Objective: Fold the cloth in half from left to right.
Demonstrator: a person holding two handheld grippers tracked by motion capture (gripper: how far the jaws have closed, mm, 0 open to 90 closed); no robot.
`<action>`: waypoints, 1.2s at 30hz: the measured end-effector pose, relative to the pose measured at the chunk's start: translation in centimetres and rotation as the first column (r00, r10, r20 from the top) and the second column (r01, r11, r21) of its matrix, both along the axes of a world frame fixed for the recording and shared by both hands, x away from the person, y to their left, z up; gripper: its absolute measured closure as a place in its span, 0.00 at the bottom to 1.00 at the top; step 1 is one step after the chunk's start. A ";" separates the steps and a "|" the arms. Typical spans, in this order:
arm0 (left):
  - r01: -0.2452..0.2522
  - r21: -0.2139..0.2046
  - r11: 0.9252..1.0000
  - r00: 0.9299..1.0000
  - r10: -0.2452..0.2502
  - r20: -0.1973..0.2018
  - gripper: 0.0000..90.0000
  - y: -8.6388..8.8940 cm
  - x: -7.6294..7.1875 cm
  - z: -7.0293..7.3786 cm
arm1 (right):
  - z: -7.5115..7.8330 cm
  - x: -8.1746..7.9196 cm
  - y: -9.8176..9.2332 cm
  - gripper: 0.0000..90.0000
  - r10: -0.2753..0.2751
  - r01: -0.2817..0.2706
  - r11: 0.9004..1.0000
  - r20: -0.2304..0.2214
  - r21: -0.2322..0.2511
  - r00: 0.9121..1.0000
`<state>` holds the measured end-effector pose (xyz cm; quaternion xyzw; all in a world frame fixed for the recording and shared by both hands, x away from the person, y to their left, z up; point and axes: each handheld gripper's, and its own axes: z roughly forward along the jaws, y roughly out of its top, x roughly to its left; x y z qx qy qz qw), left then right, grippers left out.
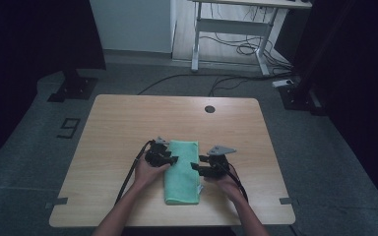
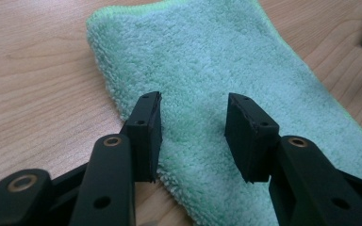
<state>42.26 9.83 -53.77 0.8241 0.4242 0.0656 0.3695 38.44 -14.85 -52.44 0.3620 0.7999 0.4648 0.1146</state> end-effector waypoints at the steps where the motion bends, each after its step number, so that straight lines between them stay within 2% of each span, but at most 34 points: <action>1: 0.001 -0.001 1.000 1.000 -0.001 0.000 0.62 0.0 0.0 0.0 | -0.1 0.7 0.3 0.53 -0.002 0.002 1.000 -0.008 -0.007 1.000; 4: -0.004 -0.011 1.000 1.000 0.004 -0.004 0.62 0.1 0.0 -0.1 | -0.7 2.7 0.8 0.53 -0.014 0.014 1.000 -0.021 -0.018 1.000; 9: -0.005 -0.028 1.000 1.000 0.005 -0.006 0.63 0.3 0.0 -0.1 | -1.8 5.2 0.9 0.55 -0.028 0.028 0.999 -0.047 0.015 0.998; 12: -0.004 -0.026 1.000 1.000 0.003 -0.004 0.63 0.3 0.0 -0.2 | -2.1 5.9 1.3 0.55 -0.021 0.022 0.999 -0.045 0.025 0.999; 14: -0.002 -0.025 1.000 1.000 0.002 -0.003 0.63 0.3 0.0 -0.2 | -2.2 6.3 1.7 0.55 -0.023 0.023 1.000 -0.046 0.010 0.999; 20: -0.002 -0.022 1.000 1.000 0.002 -0.003 0.63 0.3 0.0 -0.1 | -2.3 7.6 1.8 0.55 -0.057 0.057 0.998 -0.065 -0.002 0.996; 30: -0.004 -0.016 1.000 1.000 0.004 -0.004 0.61 0.2 -0.2 0.0 | -2.8 7.6 1.5 0.53 -0.080 0.080 0.997 -0.078 -0.003 0.994; 32: -0.005 -0.026 1.000 1.000 0.005 0.000 0.60 0.4 -0.3 0.3 | -2.6 7.2 1.4 0.51 -0.090 0.090 0.996 -0.067 -0.007 0.994; 36: -0.012 -0.033 0.999 1.000 0.012 0.016 0.60 1.2 -1.0 1.0 | -1.8 5.4 0.6 0.51 -0.071 0.072 0.997 -0.055 0.020 0.996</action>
